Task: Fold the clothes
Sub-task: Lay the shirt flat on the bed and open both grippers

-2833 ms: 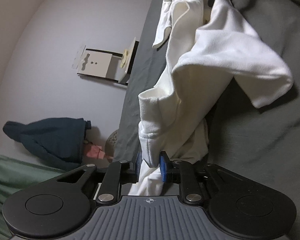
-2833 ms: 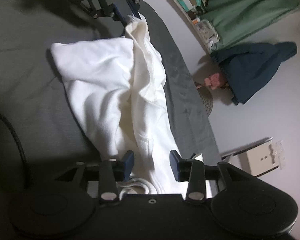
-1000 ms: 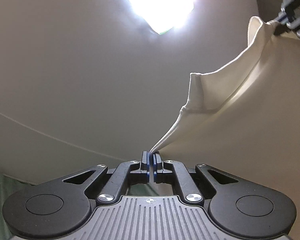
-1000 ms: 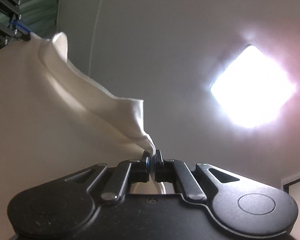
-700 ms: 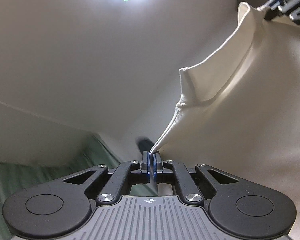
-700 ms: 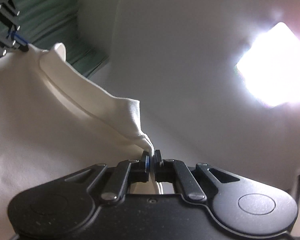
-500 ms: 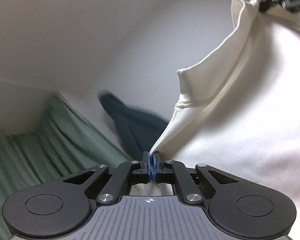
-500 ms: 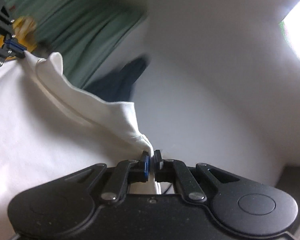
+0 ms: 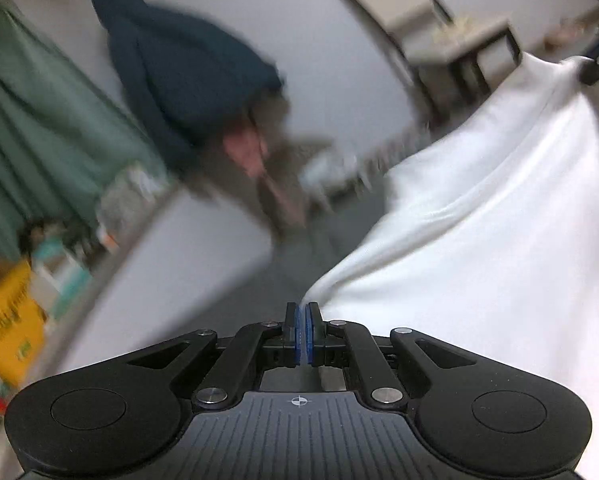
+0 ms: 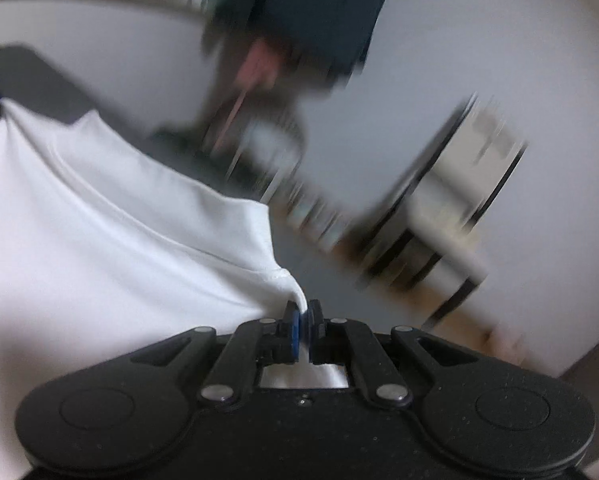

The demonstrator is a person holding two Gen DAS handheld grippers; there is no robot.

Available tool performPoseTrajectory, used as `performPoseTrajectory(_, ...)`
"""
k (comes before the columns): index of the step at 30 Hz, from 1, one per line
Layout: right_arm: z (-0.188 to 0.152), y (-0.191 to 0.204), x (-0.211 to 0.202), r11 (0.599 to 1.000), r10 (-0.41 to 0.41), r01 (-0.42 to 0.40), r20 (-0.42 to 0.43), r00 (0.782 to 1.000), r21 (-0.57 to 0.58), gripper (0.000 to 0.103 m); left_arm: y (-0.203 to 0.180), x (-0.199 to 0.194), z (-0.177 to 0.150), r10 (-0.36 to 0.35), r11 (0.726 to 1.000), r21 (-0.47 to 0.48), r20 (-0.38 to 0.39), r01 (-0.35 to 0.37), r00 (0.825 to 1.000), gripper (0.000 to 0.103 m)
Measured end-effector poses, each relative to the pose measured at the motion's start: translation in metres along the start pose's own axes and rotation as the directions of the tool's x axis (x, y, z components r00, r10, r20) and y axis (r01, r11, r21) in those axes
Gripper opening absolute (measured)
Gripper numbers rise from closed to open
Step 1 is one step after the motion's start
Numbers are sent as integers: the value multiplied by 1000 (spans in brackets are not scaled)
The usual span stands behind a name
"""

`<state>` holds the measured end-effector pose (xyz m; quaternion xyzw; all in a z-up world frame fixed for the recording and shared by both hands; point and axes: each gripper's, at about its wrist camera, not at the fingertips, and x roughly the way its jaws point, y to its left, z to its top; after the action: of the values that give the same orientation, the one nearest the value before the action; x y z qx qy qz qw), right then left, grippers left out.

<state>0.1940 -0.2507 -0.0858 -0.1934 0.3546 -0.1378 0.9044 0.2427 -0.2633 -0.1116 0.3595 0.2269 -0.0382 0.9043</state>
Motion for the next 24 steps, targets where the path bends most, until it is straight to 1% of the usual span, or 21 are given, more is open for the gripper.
performPoseTrajectory(1,-3,6,9,1000,7,-7,-18,1000,20,14,-4,7,-2,6,1000,-20,-51,-7,999,5)
performPoseTrajectory(2,-6,12,17,999,14,-13,-35,999,41,22,3,16,0,-2,998,-57,-93,-3,996,5)
performPoseTrajectory(3,-8,16,23,998,25,-22,-44,999,61,27,12,19,-4,-22,996,-88,-116,12,993,5)
performPoseTrajectory(4,-7,18,23,996,43,-40,-33,999,83,39,19,20,-9,-41,993,-116,-134,25,990,5)
performPoseTrajectory(5,-9,14,19,992,60,-58,-19,998,108,47,17,5,-21,-42,992,-126,-130,26,991,5)
performPoseTrajectory(6,-16,-1,4,987,75,-74,0,997,144,51,15,-9,-32,-44,990,-135,-126,27,991,5)
performPoseTrajectory(7,-23,-16,-11,980,88,-90,20,996,179,58,14,-24,-43,-45,989,-143,-122,27,991,5)
performPoseTrajectory(8,-31,-31,-26,971,101,-107,39,994,214,65,18,-35,-45,-45,989,-142,-119,28,992,6)
performPoseTrajectory(9,-38,-46,-41,961,113,-125,60,992,248,67,24,-47,-47,-50,989,-143,-112,33,992,14)
performPoseTrajectory(10,-45,-61,-55,949,125,-143,81,989,282,68,31,-60,-49,-60,989,-141,-89,47,994,30)
performPoseTrajectory(11,-51,-76,-69,934,133,-157,95,987,321,68,39,-72,-52,-71,988,-138,-64,61,995,41)
performPoseTrajectory(12,-54,-91,-75,912,140,-162,87,986,377,67,50,-87,-49,-75,988,-138,-33,69,997,69)
performPoseTrajectory(13,-57,-109,-75,883,156,-171,71,985,437,65,61,-101,-48,-81,987,-138,-2,80,997,91)
performPoseTrajectory(14,-63,-125,-76,855,176,-179,52,983,488,59,67,-108,-49,-103,984,-139,35,107,994,95)
performPoseTrajectory(16,-85,-142,-86,813,235,-195,-3,972,549,48,80,-123,-53,-147,977,-139,107,162,983,96)
performPoseTrajectory(17,-96,-149,-92,792,264,-202,-25,964,576,46,85,-130,-55,-171,972,-139,141,190,975,96)
performPoseTrajectory(18,-106,-148,-101,773,291,-219,-26,956,596,46,82,-143,-60,-210,961,-151,154,233,966,96)
performPoseTrajectory(21,-125,-141,-116,694,404,-321,21,915,644,46,66,-177,-73,-306,915,-214,188,343,933,96)
performPoseTrajectory(22,-126,-135,-119,692,429,-331,3,903,642,46,59,-186,-77,-332,896,-239,198,374,922,96)
performPoseTrajectory(23,-127,-129,-122,690,453,-340,-14,891,639,44,52,-193,-81,-348,879,-269,204,394,915,96)
performPoseTrajectory(24,-128,-122,-123,695,469,-338,-43,882,634,42,42,-198,-86,-355,865,-299,202,402,913,96)
